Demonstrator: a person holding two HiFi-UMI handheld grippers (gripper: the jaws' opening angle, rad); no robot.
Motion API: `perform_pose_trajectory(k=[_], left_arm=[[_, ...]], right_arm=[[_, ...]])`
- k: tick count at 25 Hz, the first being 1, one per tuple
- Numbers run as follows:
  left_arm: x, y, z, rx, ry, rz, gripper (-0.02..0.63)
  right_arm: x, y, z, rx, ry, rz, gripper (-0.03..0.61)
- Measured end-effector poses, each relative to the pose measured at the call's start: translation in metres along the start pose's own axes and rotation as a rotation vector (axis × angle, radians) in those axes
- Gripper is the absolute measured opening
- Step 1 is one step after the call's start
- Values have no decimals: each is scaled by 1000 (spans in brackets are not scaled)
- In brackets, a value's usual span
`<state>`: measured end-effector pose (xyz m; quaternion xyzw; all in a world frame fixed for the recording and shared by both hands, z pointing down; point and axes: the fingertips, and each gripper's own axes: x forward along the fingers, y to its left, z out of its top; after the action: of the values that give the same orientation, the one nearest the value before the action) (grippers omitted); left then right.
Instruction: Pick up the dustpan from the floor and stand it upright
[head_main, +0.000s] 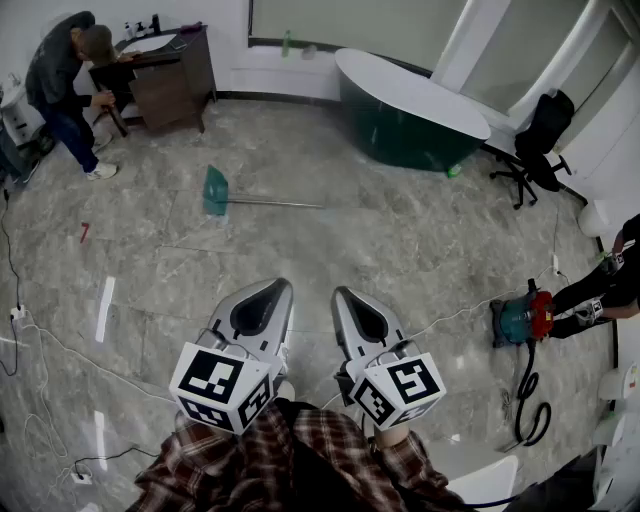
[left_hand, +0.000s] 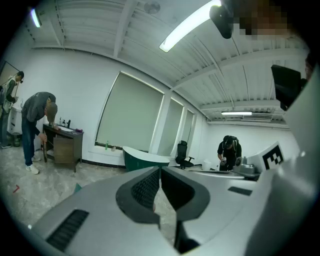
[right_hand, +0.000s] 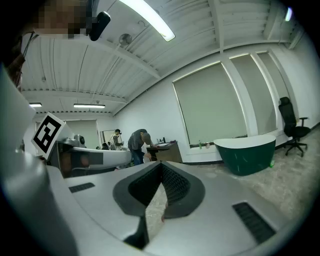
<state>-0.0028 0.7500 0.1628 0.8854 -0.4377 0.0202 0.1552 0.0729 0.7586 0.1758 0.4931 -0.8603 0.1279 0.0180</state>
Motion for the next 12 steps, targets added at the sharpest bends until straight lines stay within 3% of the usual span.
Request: perform_pose_trajectory(k=[5,12], left_arm=[[29,36,10,-6,3,4,21],[96,103,52,28,-10,-43,22]], right_arm=[[47,-12,6,-6,22,10,11],[144,-33,35,-23,5,5,11]])
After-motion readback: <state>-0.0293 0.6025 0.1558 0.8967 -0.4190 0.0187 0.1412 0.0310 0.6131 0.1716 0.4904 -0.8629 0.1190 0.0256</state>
